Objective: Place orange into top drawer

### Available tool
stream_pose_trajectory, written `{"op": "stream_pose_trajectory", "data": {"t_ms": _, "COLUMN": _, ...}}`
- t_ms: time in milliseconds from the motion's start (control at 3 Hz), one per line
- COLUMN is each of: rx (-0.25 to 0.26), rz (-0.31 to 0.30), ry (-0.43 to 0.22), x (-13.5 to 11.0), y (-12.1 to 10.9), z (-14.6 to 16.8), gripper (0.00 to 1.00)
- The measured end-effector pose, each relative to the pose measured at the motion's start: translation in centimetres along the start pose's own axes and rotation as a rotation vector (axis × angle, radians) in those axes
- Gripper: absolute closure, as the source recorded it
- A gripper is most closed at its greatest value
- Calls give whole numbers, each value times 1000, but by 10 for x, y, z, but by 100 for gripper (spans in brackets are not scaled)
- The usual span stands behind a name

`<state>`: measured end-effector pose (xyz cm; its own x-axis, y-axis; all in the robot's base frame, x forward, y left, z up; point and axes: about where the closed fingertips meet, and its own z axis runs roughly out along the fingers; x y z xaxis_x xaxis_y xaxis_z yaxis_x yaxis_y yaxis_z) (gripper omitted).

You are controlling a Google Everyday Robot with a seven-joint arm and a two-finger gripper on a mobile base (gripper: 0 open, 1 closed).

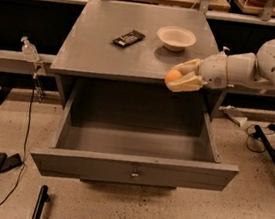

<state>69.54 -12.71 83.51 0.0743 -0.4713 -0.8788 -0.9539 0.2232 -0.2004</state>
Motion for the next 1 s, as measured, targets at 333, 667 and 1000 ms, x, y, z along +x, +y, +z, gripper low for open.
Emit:
{"op": "stream_pose_trajectory", "data": {"t_ms": 333, "rx": 0, "rz": 0, "ry": -1, "x": 0, "y": 0, "z": 0, "gripper": 100}}
{"op": "stream_pose_trajectory", "data": {"t_ms": 667, "rx": -19, "rz": 14, "ry": -28, "x": 14, "y": 7, "z": 4, "gripper": 100}}
{"op": "stream_pose_trajectory", "data": {"t_ms": 1000, "rx": -50, "rz": 33, "ry": -73, "x": 45, "y": 34, "z": 0, "gripper": 100}}
